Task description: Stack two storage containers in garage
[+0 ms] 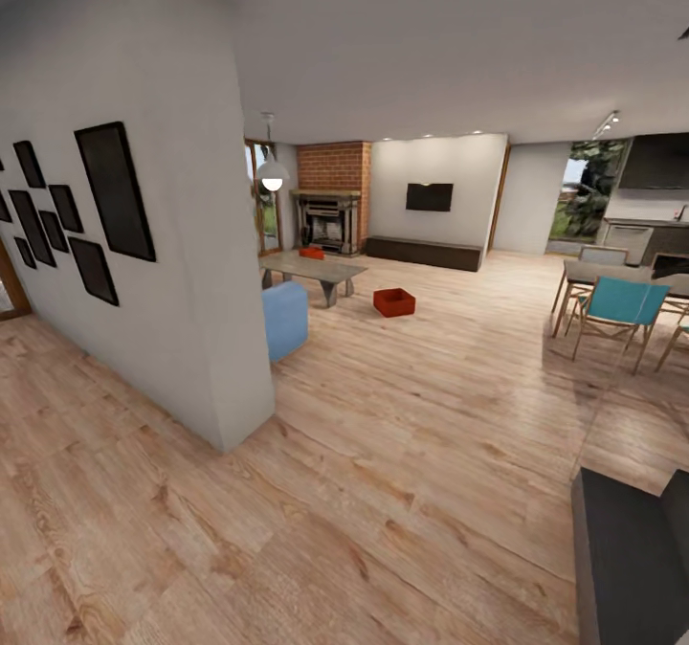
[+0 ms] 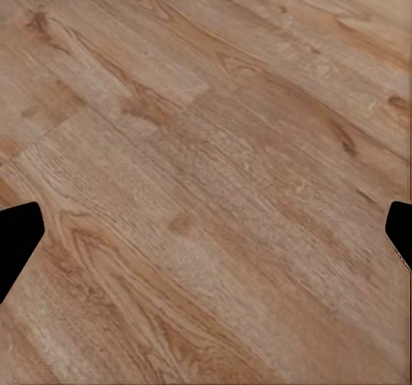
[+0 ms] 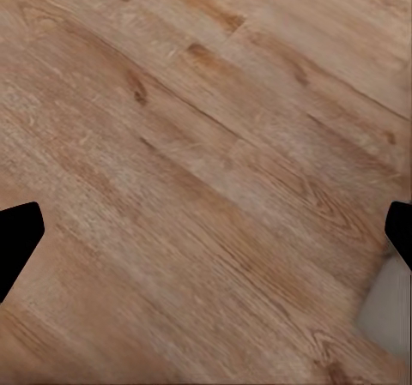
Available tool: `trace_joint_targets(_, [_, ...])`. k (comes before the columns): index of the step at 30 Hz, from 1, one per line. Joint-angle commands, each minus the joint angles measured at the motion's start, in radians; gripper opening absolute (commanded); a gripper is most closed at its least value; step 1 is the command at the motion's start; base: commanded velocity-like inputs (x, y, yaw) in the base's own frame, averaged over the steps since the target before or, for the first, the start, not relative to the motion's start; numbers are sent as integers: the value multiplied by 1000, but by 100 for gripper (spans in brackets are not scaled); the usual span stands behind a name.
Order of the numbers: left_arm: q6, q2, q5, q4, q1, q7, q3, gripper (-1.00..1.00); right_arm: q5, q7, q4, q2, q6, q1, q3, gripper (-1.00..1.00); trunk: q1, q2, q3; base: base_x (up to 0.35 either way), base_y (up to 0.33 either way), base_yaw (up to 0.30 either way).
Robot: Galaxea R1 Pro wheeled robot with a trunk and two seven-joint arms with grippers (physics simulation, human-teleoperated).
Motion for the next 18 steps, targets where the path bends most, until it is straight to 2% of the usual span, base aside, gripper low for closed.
trace_joint_targets(1, [-6,0,7,4,-1,-3,-1,100,5,-4,-1,-1,-1,0,3,100,1,0,0,315,-176,4])
trace_joint_targets(9, [-6,0,7,4,-1,-3,-1,100,5,-4,-1,-1,-1,0,3,100,1,0,0,316,-141,1])
trace_joint_targets(18, [-6,0,7,4,-1,-3,-1,100,5,-4,-1,-1,-1,0,3,100,1,0,0,327,-16,0])
